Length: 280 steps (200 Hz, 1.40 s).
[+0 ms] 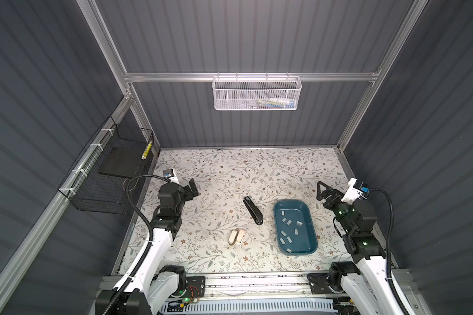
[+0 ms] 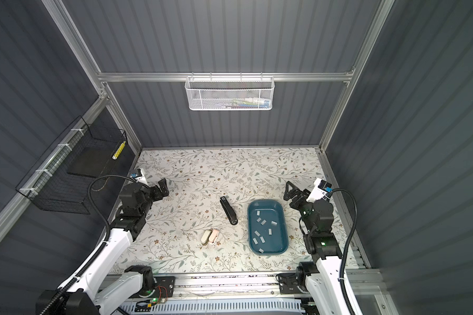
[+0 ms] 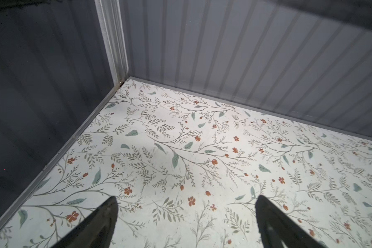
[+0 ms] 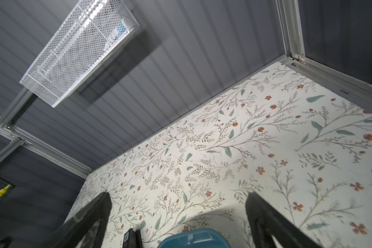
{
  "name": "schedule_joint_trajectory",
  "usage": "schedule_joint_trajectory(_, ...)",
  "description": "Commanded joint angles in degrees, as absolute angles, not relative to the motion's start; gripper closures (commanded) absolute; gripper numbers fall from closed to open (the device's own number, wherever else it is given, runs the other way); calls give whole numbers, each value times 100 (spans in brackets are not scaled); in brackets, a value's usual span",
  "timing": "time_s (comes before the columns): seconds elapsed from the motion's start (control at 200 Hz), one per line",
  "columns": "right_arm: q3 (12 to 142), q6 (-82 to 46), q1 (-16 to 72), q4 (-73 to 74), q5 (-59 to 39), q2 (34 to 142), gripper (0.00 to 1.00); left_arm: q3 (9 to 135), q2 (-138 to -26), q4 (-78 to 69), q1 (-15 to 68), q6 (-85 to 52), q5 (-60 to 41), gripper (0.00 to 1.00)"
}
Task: Load the staples into the stapler
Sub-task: 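Raise the left arm and move its gripper over the black stapler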
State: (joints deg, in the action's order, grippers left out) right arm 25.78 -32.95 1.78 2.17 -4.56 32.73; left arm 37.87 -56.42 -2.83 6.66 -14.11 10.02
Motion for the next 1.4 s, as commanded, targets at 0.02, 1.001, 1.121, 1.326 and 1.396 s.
schedule_joint_trajectory(0.02, 2363, -2886, 185, -143, -52, 3182, 1, 4779, -5852, 717, 668, -2166, 834, 0)
schedule_joint_trajectory(1.001, 1426, -3359, 176, 633, 467, 3699, 1, 7776, -8366, 4158, 1924, 7696, -3110, 26)
schedule_joint_trajectory(1.121, 1514, -3363, 176, 633, 425, 3911, 1, 8051, -8724, 4563, 2112, 7995, -3117, 31)
schedule_joint_trajectory(1.326, 1442, -3399, 176, 672, 507, 3804, 1, 8406, -9222, 4821, 2823, 8321, -2266, 33)
schedule_joint_trajectory(1.396, 1400, -3414, 180, 696, 517, 3749, 1, 8659, -9505, 5290, 3046, 8643, -2083, 35)
